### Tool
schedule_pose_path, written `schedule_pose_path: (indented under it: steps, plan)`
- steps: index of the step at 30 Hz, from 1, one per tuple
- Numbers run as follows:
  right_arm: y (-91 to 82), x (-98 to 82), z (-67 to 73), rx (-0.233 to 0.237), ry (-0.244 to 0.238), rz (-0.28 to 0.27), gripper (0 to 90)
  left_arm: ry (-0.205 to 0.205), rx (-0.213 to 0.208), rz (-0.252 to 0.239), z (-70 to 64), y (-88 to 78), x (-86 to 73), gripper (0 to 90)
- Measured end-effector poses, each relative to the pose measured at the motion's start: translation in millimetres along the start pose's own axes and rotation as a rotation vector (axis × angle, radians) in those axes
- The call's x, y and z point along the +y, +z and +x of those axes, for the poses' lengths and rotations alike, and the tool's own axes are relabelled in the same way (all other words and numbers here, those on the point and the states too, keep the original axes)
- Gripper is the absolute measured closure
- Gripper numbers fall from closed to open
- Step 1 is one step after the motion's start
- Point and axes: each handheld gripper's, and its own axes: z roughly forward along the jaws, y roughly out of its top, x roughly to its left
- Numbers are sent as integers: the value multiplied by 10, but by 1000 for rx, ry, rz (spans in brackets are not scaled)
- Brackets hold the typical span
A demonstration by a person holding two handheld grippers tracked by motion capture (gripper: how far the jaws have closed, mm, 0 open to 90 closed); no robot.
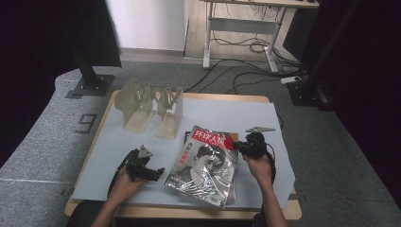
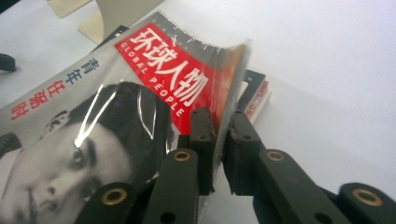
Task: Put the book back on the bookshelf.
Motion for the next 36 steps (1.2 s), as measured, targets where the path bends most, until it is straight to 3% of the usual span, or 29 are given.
schedule_pose_path:
  steps: [15, 36]
  plan:
    - [-213, 142, 278, 18, -138, -70, 858, 8, -13, 9, 17, -43, -11, 50]
    - [-381, 286, 449, 33, -195, -103, 858, -20, -53, -16, 57, -131, 14, 139]
